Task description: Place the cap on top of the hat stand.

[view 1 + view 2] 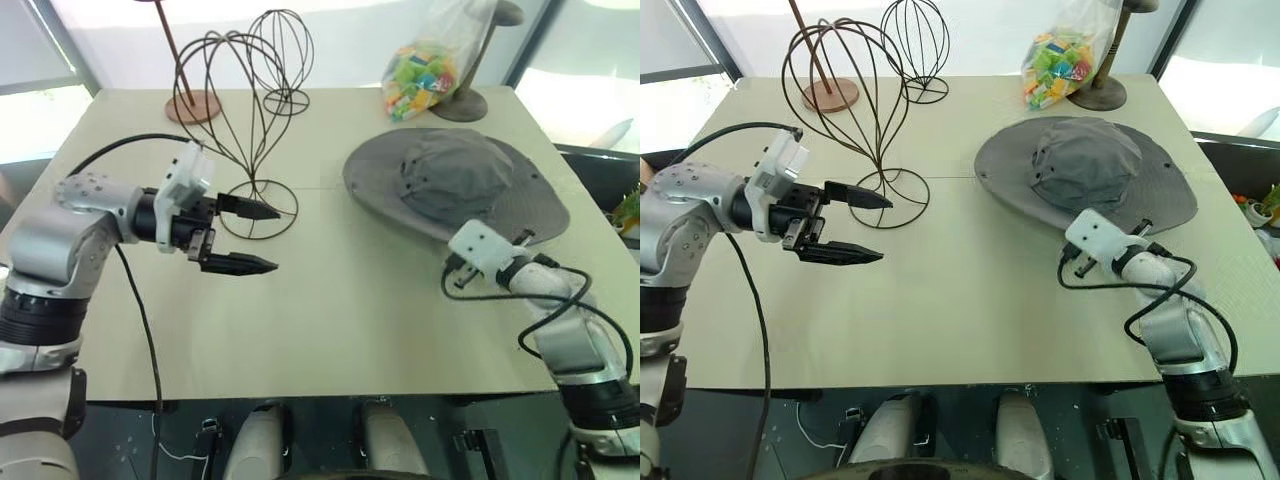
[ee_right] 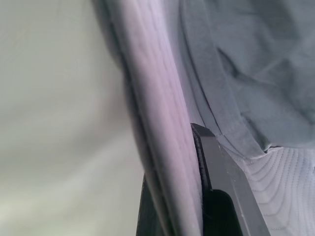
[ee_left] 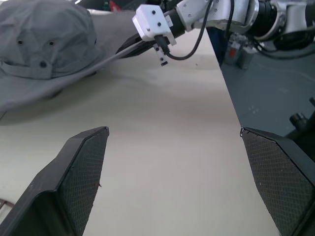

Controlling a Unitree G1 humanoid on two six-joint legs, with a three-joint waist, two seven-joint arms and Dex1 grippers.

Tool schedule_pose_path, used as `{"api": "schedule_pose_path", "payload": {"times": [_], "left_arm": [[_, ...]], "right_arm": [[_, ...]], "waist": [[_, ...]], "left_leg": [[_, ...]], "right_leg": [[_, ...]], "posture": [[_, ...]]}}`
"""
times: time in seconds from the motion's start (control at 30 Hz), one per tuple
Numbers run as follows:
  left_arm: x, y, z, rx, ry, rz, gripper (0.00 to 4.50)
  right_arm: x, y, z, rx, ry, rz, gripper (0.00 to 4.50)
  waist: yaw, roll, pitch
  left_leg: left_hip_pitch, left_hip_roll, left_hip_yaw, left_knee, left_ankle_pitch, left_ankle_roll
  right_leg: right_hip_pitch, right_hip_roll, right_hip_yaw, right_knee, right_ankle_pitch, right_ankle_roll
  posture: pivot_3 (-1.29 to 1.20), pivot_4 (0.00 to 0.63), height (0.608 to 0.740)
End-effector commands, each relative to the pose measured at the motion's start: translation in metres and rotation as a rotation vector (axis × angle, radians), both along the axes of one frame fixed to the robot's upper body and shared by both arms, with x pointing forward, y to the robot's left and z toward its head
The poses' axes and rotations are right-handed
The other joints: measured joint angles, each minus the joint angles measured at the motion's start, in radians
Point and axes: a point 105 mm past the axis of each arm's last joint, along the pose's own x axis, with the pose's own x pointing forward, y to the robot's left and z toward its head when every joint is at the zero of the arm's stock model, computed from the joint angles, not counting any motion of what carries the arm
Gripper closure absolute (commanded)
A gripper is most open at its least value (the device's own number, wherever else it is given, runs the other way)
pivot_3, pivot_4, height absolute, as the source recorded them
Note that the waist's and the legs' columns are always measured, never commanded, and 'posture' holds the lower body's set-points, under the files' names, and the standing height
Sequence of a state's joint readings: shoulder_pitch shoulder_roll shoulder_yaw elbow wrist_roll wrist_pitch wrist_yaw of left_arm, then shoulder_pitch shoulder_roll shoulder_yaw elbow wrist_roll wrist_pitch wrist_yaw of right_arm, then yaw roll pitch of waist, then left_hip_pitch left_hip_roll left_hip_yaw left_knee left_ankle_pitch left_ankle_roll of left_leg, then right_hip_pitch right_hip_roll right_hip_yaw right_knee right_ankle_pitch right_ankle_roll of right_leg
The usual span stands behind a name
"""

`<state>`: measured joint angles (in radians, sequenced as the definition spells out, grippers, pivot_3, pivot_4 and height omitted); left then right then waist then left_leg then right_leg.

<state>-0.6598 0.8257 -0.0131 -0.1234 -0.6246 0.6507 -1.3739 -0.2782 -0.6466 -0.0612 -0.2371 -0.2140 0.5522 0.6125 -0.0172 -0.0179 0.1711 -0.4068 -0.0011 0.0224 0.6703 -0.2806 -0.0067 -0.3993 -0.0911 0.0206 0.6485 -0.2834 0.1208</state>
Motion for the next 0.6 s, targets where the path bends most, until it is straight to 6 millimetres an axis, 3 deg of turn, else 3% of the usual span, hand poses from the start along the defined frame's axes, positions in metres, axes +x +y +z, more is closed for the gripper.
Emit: {"api": "schedule_pose_path", "payload": {"times": [0.03, 0.13, 0.3, 0.43, 0.6], "left_arm": [[-0.001, 0.001, 0.015, -0.060, -0.057, 0.048, 0.00], [0.005, 0.001, 0.022, -0.122, -0.085, 0.129, 0.00], [0.013, 0.007, 0.035, -0.230, -0.143, 0.289, 0.00], [-0.001, 0.018, 0.036, -0.277, -0.185, 0.453, 0.00], [-0.017, 0.049, 0.032, -0.248, -0.214, 0.647, 0.00]], "right_arm": [[0.007, 0.013, 0.062, 0.146, -0.144, 0.052, 4.46], [0.019, 0.021, 0.105, 0.220, -0.220, 0.093, 4.46], [0.036, 0.038, 0.158, 0.241, -0.321, 0.162, 4.46], [0.058, 0.075, 0.230, 0.234, -0.473, 0.278, 4.46], [0.071, 0.111, 0.265, 0.212, -0.558, 0.382, 4.46]], "waist": [[-0.001, 0.000, 0.000], [-0.001, 0.001, 0.001], [0.003, 0.001, 0.001], [-0.025, 0.003, 0.002], [-0.030, 0.003, 0.002]], "left_leg": [[0.000, 0.000, 0.000, 0.000, 0.000, 0.000], [0.000, 0.000, 0.000, 0.000, 0.000, 0.000], [-0.001, 0.000, 0.000, -0.001, 0.000, 0.000], [-0.002, 0.000, 0.004, -0.001, 0.000, 0.000], [-0.002, 0.002, 0.002, -0.005, 0.002, -0.003]], "right_leg": [[0.000, 0.000, 0.000, 0.000, 0.000, 0.000], [-0.001, 0.000, 0.000, 0.000, 0.000, 0.000], [-0.002, 0.000, 0.000, 0.000, 0.000, 0.000], [-0.006, -0.003, 0.004, 0.001, 0.000, 0.000], [-0.009, 0.000, 0.003, 0.002, 0.000, 0.000]], "posture": [[0.00, 0.150, 0.739], [0.00, 0.150, 0.739], [0.00, 0.150, 0.739], [0.00, 0.150, 0.739], [0.00, 0.150, 0.739]]}}
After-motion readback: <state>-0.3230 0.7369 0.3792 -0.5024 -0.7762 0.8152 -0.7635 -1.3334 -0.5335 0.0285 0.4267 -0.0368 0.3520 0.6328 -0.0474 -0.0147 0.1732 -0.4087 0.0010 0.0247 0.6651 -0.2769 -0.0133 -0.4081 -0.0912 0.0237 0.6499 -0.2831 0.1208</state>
